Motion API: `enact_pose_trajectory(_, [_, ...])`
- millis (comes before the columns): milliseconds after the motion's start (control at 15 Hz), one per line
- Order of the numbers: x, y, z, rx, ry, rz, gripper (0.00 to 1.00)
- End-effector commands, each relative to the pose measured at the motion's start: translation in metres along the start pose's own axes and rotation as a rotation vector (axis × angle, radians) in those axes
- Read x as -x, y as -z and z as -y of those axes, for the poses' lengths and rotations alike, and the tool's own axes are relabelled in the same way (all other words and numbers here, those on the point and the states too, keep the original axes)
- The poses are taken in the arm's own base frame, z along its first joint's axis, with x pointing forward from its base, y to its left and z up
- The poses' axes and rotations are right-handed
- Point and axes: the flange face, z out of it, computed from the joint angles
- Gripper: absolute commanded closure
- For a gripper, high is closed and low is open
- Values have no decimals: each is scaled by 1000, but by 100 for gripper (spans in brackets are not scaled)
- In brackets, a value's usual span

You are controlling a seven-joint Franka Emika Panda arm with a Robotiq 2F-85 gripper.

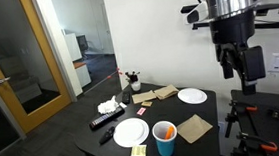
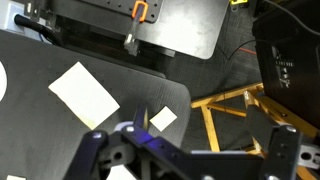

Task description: Remove the marker from the cup and put it on the table

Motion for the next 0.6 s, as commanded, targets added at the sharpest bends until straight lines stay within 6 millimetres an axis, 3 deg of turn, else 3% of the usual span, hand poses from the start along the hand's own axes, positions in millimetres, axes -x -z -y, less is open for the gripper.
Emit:
enact_pose_trajectory(0, [-25, 9, -7, 38, 50, -79, 0])
enact_pose_trajectory(533, [-55, -20, -25, 94, 77, -237, 0])
